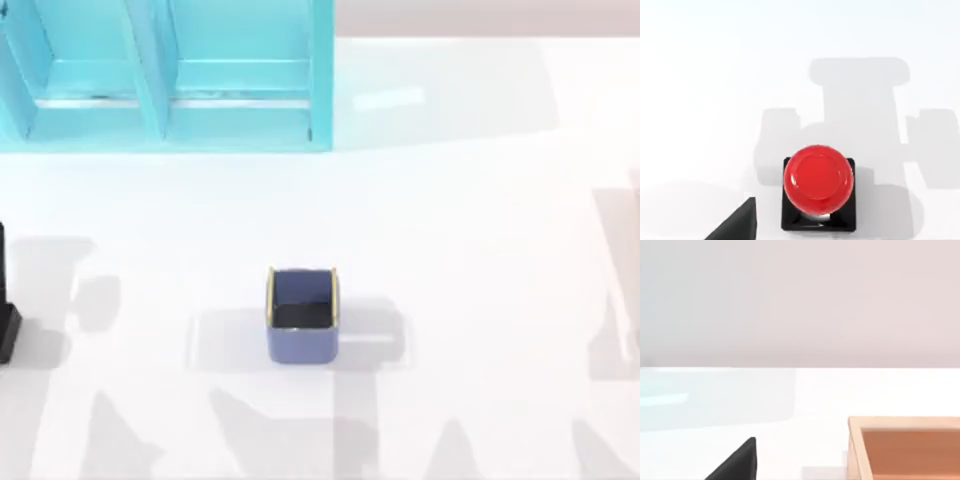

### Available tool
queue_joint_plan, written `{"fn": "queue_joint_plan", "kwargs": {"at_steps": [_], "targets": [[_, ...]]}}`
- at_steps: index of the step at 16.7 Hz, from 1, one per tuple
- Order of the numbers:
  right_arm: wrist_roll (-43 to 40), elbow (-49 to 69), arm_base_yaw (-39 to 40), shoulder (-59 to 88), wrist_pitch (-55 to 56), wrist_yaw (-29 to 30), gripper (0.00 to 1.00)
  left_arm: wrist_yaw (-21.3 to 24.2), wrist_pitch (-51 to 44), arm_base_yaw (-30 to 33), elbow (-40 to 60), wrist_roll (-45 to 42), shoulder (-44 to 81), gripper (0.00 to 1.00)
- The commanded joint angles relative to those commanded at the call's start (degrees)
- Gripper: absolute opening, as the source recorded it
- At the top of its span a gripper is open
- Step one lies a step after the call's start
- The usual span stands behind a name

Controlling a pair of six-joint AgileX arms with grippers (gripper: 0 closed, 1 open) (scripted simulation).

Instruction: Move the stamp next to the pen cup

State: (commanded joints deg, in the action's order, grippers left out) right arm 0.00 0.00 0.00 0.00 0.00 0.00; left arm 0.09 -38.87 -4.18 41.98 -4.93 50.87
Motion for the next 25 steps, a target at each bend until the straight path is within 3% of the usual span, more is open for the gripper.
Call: {"fn": "queue_joint_plan", "kwargs": {"at_steps": [6,12,20,25], "targets": [[0.0,0.0,0.0,0.0,0.0,0.0,1.0,0.0,-22.3,-2.4,23.4,-2.7,30.5,1.0],[0.0,0.0,0.0,0.0,0.0,0.0,1.0,-0.1,-33.7,-3.8,37.5,-4.3,45.4,1.0],[0.0,0.0,0.0,0.0,0.0,0.0,1.0,-0.1,-33.2,-3.7,37.2,-4.3,46.4,1.0],[0.0,0.0,0.0,0.0,0.0,0.0,1.0,-0.1,-21.2,-3.9,28.6,-4.5,49.2,1.0]]}}
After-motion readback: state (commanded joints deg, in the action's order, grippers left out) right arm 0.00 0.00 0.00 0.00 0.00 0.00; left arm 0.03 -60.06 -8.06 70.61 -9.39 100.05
